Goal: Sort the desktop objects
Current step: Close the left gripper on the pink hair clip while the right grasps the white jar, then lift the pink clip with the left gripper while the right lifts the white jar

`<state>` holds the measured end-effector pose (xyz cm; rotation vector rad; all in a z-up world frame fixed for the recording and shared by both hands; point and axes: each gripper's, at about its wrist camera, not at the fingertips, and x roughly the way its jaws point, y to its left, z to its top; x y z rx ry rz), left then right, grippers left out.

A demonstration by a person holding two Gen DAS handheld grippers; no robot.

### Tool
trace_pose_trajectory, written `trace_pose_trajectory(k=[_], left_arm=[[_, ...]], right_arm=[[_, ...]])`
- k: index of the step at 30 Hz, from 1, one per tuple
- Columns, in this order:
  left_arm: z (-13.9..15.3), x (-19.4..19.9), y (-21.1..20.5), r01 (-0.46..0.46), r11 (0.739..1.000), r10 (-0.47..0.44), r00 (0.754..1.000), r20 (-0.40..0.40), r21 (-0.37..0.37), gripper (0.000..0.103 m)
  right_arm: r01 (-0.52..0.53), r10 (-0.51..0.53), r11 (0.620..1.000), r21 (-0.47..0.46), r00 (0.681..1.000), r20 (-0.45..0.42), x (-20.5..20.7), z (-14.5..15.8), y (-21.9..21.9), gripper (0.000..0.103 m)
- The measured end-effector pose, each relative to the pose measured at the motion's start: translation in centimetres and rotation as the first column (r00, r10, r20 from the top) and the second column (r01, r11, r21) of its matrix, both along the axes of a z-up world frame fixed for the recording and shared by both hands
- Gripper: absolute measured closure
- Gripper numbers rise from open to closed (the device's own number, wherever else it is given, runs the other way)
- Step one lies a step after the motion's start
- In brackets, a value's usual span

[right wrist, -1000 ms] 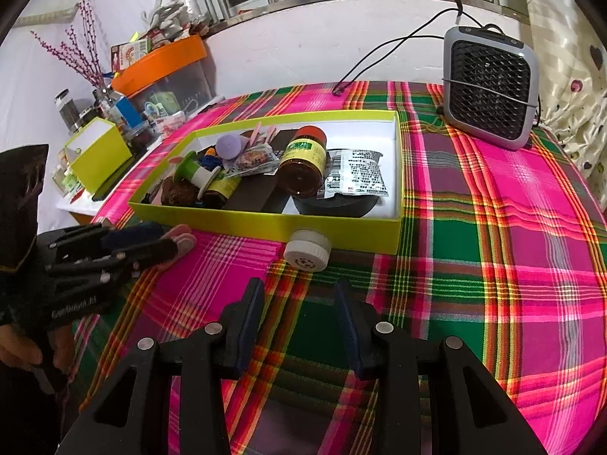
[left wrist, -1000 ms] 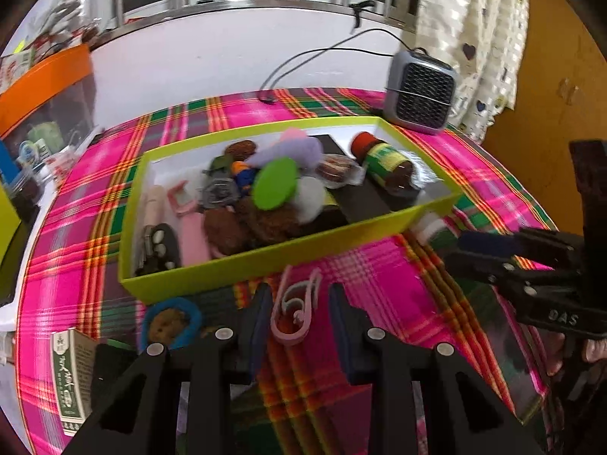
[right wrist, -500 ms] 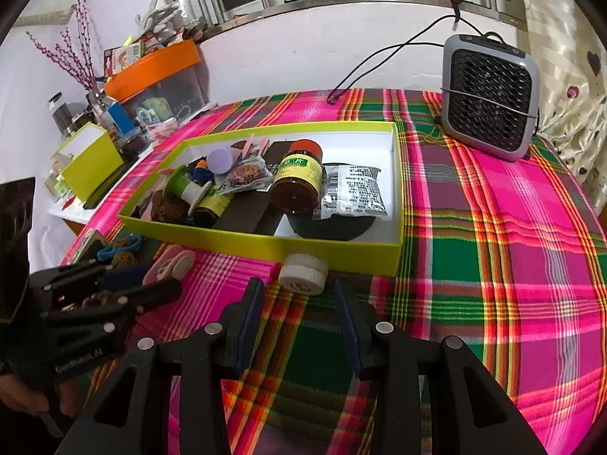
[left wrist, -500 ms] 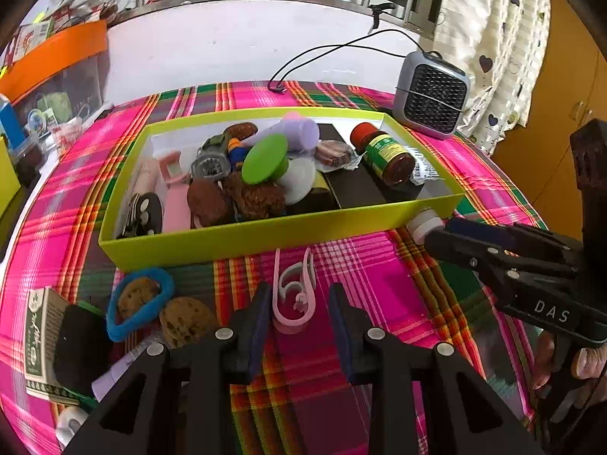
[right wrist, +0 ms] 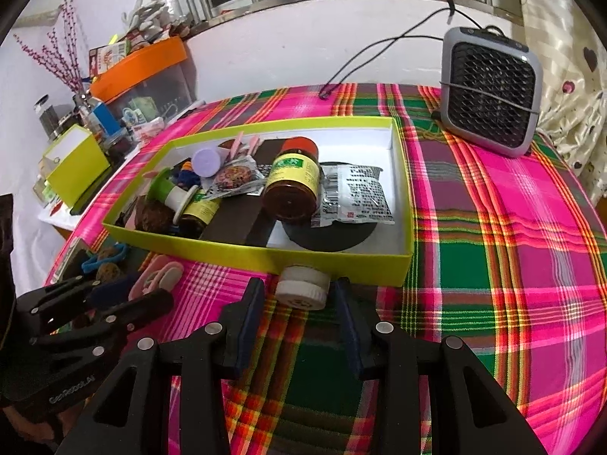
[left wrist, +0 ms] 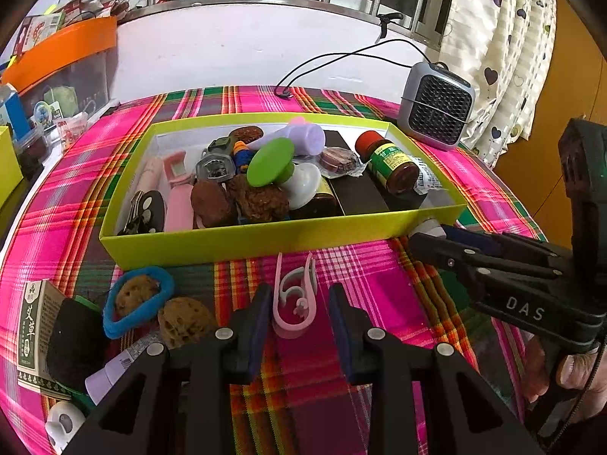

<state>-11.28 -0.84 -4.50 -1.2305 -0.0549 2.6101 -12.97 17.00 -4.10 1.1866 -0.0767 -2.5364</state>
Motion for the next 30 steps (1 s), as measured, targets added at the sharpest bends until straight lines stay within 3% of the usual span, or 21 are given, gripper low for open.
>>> trace_pose_trajectory(k=[6, 9, 30], left_arm=[[0.0, 0.0, -0.2, -0.005, 1.0, 0.005, 1.0, 0.0, 0.003, 0.073], [0.0, -0.1, -0.3, -0.013, 1.0, 0.013, 1.0, 0.002, 0.006, 0.078], [0.6, 1.2, -0.8, -0.042, 0.999, 0.042, 0.999, -0.005, 0.021, 0.079]], right_arm=[[0.006, -0.006, 1.0, -0.014, 1.0, 0.009, -0.1, -0.1, 0.3, 0.073], [0.001, 0.0, 1.0, -0.014, 1.0, 0.005, 0.0, -0.1, 0.2, 0.073], [-0.039, 0.037, 0.998, -0.042, 0.999, -0.032, 2.1, 1.3, 0.8, 0.074]])
